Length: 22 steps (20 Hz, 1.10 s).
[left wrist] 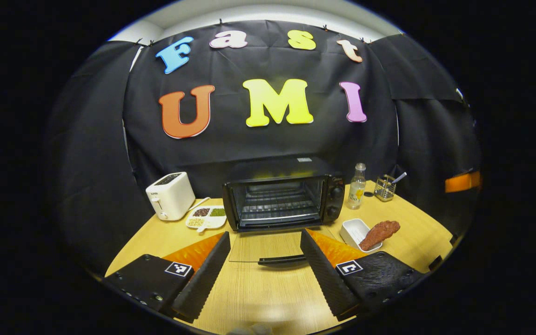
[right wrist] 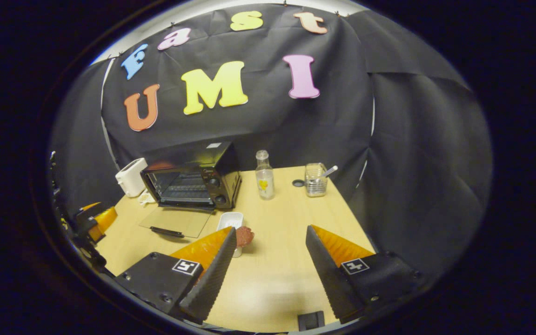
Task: Open the electric oven with the left hand, put the food in, and close the electric oven.
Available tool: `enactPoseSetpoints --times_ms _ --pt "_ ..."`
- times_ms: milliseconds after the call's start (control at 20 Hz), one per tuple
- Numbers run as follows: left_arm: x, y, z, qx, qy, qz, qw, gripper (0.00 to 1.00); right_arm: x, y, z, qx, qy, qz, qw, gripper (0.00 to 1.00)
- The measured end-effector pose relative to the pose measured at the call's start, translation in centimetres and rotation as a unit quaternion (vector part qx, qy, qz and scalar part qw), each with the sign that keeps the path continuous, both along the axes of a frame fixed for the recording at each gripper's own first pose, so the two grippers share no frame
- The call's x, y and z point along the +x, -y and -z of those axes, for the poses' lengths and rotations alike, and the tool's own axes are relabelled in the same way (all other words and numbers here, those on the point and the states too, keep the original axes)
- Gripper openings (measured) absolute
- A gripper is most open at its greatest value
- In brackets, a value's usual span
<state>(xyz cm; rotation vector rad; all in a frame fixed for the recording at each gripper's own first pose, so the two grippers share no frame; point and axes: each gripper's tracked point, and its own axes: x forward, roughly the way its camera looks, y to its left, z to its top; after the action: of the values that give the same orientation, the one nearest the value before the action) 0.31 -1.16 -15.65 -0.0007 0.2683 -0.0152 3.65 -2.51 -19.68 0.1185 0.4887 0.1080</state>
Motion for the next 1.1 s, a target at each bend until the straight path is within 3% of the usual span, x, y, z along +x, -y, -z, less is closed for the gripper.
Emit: enactPoseSetpoints --times_ms 300,450,500,550,650,700,750,850,1000,1100 --pt "-2.0 -1.6 -3.8 0.002 0.007 -0.054 0.999 0.97 6.3 -3.2 7.2 0.082 -0.108 -0.077 0.988 0.83" --pt "-2.7 -1.5 -4.6 -0.005 0.002 -0.085 0.996 0.97 8.3 -4.8 9.7 0.115 -0.154 -0.110 0.975 0.70" --pt "-2.8 -1.5 -4.7 -0.004 -0.001 -0.094 0.996 0.96 8.7 -5.3 10.5 0.124 -0.170 -0.120 0.970 0.61" --pt "-3.0 -1.5 -5.1 -0.001 -0.001 -0.102 0.995 0.96 9.0 -5.7 11.1 0.137 -0.185 -0.132 0.964 0.65" --pt "-3.4 -1.1 -6.0 0.003 0.000 -0.114 0.994 0.96 9.6 -6.6 12.2 0.166 -0.218 -0.145 0.951 0.54" --pt "-3.5 -1.0 -6.3 0.006 -0.002 -0.120 0.993 0.97 9.8 -6.7 12.6 0.179 -0.231 -0.146 0.945 0.59" --pt "-3.6 -0.8 -6.4 0.009 -0.001 -0.126 0.992 0.97 10.0 -7.0 12.9 0.195 -0.243 -0.149 0.938 0.48" --pt "-3.8 -0.6 -7.0 0.009 0.000 -0.138 0.990 0.97 10.0 -7.5 13.3 0.230 -0.272 -0.154 0.922 0.44" --pt "-4.2 0.0 -7.5 0.004 -0.004 -0.148 0.989 0.97 9.9 -8.2 13.4 0.277 -0.309 -0.151 0.897 0.27" --pt "-4.6 0.0 -7.9 0.009 -0.001 -0.154 0.988 0.96 10.0 -8.0 13.3 0.289 -0.323 -0.147 0.889 0.20"
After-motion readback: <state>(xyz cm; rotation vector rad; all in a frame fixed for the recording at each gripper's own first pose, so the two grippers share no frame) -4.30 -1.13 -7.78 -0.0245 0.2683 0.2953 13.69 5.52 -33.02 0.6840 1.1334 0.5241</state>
